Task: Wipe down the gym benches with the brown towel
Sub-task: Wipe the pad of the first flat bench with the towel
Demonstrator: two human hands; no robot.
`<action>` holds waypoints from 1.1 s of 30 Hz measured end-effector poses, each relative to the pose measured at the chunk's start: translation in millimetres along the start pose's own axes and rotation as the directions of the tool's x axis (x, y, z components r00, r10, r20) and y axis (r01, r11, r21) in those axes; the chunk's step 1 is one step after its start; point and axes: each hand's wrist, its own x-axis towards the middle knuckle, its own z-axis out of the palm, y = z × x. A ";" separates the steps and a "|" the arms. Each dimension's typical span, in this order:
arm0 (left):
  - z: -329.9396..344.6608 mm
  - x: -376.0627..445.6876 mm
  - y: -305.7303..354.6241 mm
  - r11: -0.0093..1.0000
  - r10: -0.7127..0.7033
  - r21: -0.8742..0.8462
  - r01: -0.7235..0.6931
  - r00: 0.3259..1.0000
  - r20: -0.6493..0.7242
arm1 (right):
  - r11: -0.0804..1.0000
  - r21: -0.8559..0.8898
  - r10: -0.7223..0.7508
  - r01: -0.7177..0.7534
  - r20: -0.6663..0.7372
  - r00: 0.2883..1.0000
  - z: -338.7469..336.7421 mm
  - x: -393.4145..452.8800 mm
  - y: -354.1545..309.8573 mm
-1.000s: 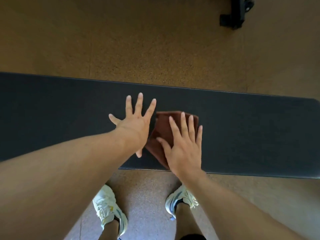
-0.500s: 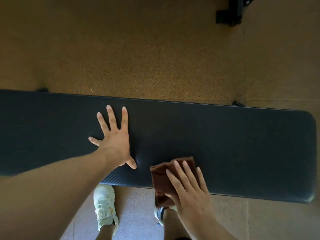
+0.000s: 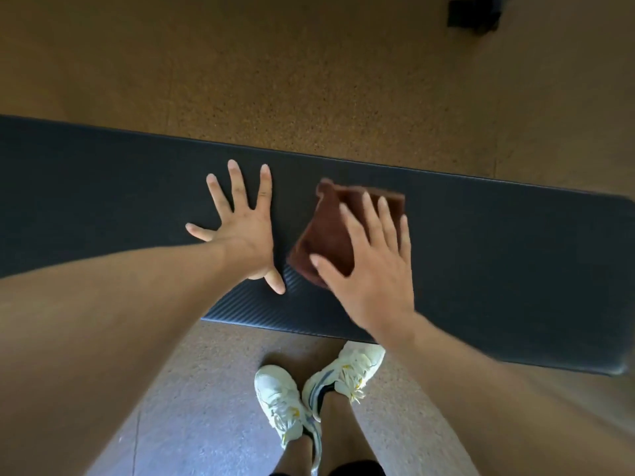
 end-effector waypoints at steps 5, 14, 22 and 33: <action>19.7 -14.7 -28.1 0.984 0.178 0.011 -0.178 0.973 -0.144 | 0.967 -0.164 -0.161 0.196 0.203 0.966 16.3 -73.4 19.4; 141.1 -84.4 -130.9 0.893 0.208 -0.237 -0.382 0.818 -0.536 | 0.994 -0.087 -0.051 0.060 0.112 0.992 -3.1 57.1 -43.8; 172.1 -106.6 -168.1 0.882 -0.002 -0.424 -0.207 0.897 -0.442 | 0.938 -0.111 -0.328 0.329 0.026 0.944 42.0 45.6 -141.9; 123.9 -106.4 -23.6 0.843 0.278 -0.326 -0.428 0.866 -0.416 | 0.993 -0.115 0.002 0.002 0.032 0.999 20.9 -144.2 54.6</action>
